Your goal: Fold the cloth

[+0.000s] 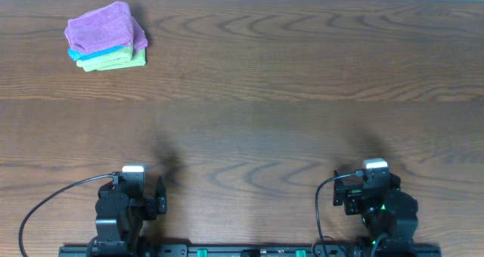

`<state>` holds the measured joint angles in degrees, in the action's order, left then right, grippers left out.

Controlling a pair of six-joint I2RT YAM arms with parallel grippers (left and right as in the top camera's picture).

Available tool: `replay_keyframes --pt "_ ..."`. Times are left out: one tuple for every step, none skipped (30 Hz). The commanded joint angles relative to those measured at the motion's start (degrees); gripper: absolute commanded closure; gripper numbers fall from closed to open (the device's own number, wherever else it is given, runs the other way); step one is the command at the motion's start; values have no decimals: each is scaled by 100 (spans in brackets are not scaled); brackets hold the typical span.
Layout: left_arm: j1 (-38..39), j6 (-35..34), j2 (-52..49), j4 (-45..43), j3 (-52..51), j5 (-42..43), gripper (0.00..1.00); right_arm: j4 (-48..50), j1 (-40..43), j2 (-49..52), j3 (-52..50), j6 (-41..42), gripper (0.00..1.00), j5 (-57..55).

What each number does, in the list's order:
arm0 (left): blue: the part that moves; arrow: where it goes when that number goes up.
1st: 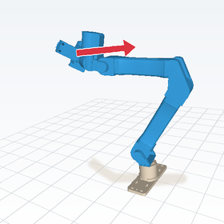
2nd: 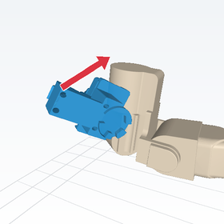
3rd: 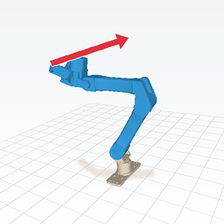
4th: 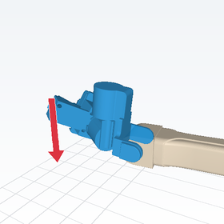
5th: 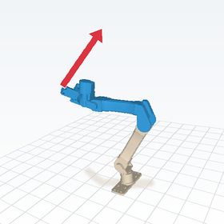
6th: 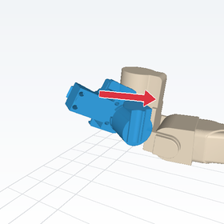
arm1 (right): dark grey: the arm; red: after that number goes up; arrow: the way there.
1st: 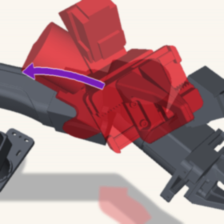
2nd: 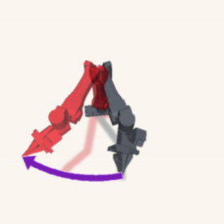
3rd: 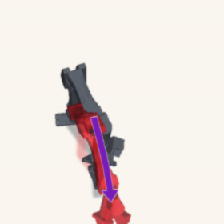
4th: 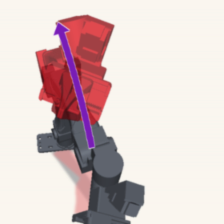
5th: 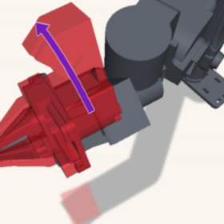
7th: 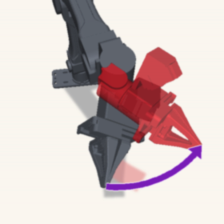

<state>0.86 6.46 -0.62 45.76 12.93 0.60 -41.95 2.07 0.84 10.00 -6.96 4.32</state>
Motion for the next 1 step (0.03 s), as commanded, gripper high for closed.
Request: replay_keyframes --pt "-7 125 42 177 -236 -120 4 -7 -37 -55 -72 -85 1 0"
